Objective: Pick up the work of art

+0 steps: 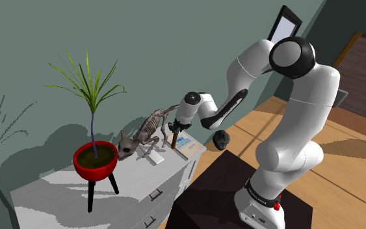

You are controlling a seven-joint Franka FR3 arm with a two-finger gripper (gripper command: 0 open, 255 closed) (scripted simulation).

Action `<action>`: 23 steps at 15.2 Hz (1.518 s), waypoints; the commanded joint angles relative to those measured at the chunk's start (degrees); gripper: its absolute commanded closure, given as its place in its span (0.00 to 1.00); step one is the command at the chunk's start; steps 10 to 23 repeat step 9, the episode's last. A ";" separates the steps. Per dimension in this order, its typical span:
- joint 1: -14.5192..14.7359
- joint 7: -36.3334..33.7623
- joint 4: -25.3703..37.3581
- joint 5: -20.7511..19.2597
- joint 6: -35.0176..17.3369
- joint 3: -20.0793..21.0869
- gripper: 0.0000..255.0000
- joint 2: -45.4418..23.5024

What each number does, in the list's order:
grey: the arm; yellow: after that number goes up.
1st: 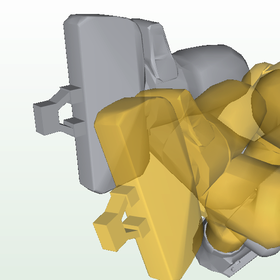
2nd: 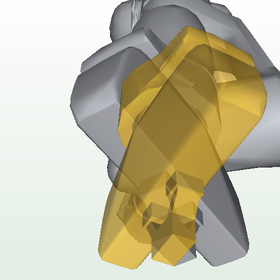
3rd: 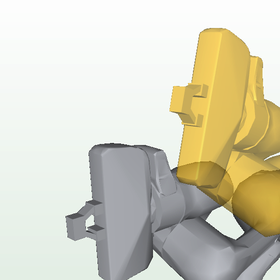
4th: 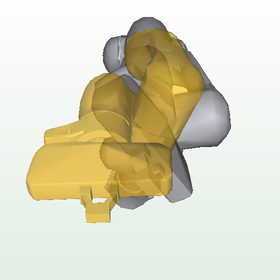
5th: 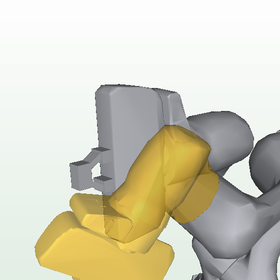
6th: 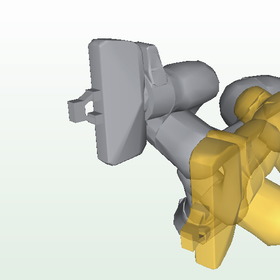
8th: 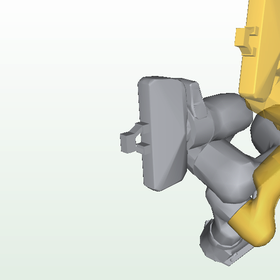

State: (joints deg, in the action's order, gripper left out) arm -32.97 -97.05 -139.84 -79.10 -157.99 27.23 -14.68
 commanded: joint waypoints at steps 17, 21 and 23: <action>-2.31 12.27 -2.98 14.10 -0.82 3.00 1.00 7.77; -2.31 12.27 -2.98 14.10 -0.82 3.00 1.00 7.77; -2.31 12.27 -2.98 14.10 -0.82 3.00 1.00 7.77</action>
